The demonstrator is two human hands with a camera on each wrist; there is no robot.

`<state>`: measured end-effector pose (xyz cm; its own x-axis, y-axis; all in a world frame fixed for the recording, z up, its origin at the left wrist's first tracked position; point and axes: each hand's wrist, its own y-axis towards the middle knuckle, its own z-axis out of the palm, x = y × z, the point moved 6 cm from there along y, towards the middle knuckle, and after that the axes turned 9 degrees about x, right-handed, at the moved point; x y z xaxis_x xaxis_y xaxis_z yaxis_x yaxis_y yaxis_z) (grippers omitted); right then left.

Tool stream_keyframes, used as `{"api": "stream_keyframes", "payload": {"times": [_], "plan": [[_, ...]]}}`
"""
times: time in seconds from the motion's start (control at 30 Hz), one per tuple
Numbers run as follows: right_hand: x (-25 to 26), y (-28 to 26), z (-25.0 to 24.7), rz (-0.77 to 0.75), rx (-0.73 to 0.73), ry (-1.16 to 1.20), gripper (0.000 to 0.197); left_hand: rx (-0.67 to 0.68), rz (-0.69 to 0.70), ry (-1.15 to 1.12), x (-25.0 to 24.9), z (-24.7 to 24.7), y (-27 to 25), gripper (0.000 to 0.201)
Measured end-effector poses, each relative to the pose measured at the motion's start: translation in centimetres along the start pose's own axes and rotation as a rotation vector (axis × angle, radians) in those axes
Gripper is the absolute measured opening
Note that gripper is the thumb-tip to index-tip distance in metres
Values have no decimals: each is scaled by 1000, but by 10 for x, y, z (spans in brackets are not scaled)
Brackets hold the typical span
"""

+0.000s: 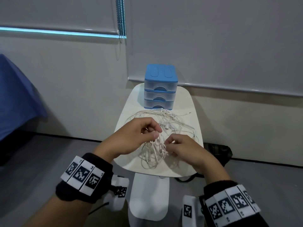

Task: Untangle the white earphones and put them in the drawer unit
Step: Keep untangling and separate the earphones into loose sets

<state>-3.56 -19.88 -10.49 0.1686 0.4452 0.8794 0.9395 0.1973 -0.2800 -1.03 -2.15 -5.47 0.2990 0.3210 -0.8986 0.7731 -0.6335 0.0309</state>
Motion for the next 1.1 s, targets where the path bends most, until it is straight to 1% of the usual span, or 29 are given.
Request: {"api": "stream_keyframes", "payload": {"times": [0.03,0.1,0.13,0.27,0.3,0.37,0.47,0.53,0.67,0.73,0.83,1.0,1.1], "plan": [[-2,-2,0,-18,10,64,17,-32,20,-81,-1,1,-4,11],[-3,-8,1,-41,37,222,38,-94,48,-202,-1,2,-10,13],[-3,-11,2,-44,49,272,42,-119,55,-241,1,3,-13,14],[1,-19,4,-104,81,263,47,-188,72,-400,12,12,-25,19],[0,-20,4,-123,94,252,45,-196,77,-443,14,14,-28,22],[-4,-21,1,-145,119,258,34,-202,84,-510,19,16,-34,25],[-7,-20,1,-153,142,329,18,-182,81,-607,26,18,-39,26],[-2,-20,2,-171,148,307,15,-161,87,-664,26,19,-39,26],[17,-22,1,-298,49,173,7,-141,97,-763,22,21,-36,30],[24,-24,2,-372,19,167,8,-139,105,-817,20,23,-35,30],[30,-26,6,-440,26,145,14,-146,110,-847,17,24,-33,29],[37,-30,8,-458,53,120,18,-139,110,-838,15,25,-31,29],[40,-29,16,-435,122,80,16,-113,108,-771,9,26,-28,31]]}}
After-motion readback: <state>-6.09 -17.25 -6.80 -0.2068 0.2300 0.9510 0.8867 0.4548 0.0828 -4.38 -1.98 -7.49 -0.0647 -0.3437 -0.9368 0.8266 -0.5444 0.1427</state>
